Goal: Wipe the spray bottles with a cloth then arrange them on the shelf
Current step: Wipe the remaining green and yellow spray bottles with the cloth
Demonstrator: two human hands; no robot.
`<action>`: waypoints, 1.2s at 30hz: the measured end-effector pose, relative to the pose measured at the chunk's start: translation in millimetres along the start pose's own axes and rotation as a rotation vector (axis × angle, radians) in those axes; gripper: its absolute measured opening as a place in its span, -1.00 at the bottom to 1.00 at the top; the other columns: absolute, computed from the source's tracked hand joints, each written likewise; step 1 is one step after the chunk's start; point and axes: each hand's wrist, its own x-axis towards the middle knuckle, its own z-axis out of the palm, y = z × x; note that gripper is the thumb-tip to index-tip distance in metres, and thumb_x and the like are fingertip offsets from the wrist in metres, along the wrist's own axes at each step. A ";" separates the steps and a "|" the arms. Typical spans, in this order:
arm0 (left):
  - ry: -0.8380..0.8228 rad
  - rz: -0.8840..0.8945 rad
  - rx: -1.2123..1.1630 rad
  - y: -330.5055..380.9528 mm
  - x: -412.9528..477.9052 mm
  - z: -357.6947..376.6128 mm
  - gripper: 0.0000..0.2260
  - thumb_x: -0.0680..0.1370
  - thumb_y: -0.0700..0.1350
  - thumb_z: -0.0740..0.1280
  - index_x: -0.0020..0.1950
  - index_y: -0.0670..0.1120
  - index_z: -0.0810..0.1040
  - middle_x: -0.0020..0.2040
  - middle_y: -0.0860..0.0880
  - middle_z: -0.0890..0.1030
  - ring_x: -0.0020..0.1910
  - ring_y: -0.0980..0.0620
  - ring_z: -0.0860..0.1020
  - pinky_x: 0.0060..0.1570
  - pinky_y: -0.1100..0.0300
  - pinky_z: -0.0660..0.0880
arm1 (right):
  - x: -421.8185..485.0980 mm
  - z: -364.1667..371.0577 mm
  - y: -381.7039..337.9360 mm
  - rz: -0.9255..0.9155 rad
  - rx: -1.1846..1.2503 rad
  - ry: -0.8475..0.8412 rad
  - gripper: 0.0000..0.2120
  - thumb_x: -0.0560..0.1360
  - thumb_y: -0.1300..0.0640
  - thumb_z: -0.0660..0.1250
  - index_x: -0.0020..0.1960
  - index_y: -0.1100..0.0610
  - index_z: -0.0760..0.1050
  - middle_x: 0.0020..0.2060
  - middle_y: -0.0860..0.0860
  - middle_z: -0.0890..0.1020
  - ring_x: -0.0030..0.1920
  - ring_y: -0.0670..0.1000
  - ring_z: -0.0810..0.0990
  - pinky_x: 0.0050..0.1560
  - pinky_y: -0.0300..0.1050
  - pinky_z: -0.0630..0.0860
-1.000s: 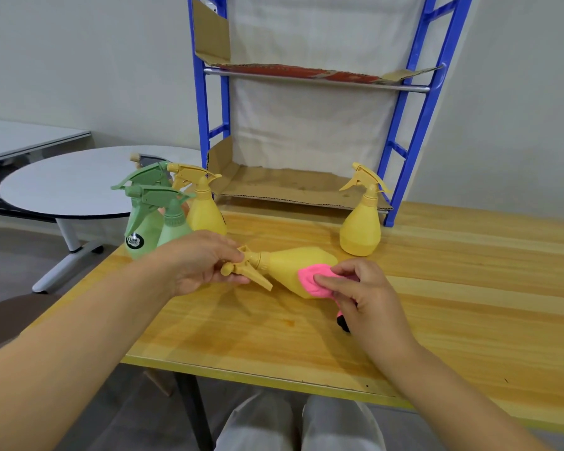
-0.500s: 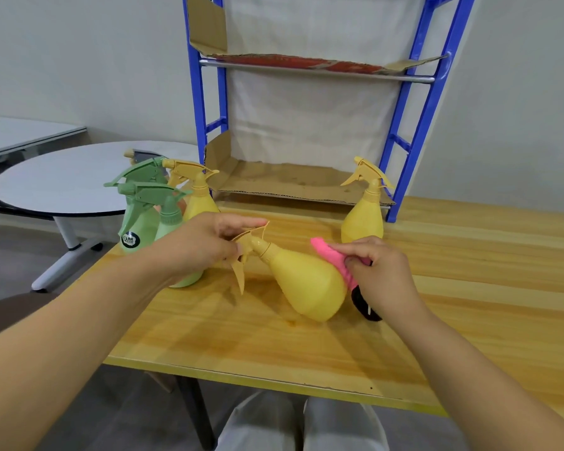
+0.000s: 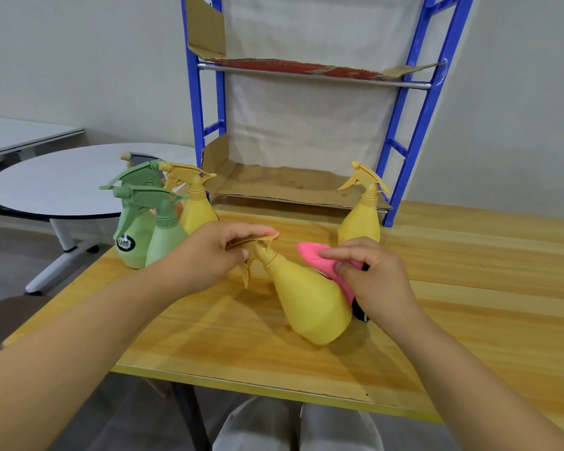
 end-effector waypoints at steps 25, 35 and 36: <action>0.138 -0.054 0.100 41.9 13.9 -8.8 -0.84 0.51 -0.05 0.35 0.06 0.13 0.61 -0.30 -0.05 0.62 -0.40 0.14 0.43 -0.36 0.33 0.36 | -25.8 19.5 -8.4 -0.677 -0.610 0.206 -0.74 0.46 0.25 0.31 0.12 0.10 0.61 -0.05 0.08 0.58 -0.05 0.11 0.50 -0.19 0.00 0.53; 0.005 -0.057 -0.113 50.9 20.9 -4.7 -0.76 0.61 -0.10 0.17 0.11 0.02 0.63 -0.05 0.01 0.70 -0.08 0.18 0.61 -0.11 0.44 0.49 | 16.3 31.7 -20.9 -0.917 -0.644 0.287 -0.83 0.48 0.20 0.35 0.04 0.12 0.65 -0.07 0.12 0.62 -0.11 0.18 0.53 -0.22 0.07 0.48; 0.008 -0.063 -0.122 52.4 21.6 -5.4 -0.76 0.61 -0.12 0.17 0.11 -0.02 0.63 -0.04 0.00 0.69 -0.08 0.18 0.61 -0.11 0.46 0.49 | 19.2 31.6 -21.1 -0.910 -0.642 0.282 -0.84 0.47 0.20 0.36 0.02 0.12 0.65 -0.09 0.13 0.62 -0.13 0.19 0.53 -0.23 0.07 0.48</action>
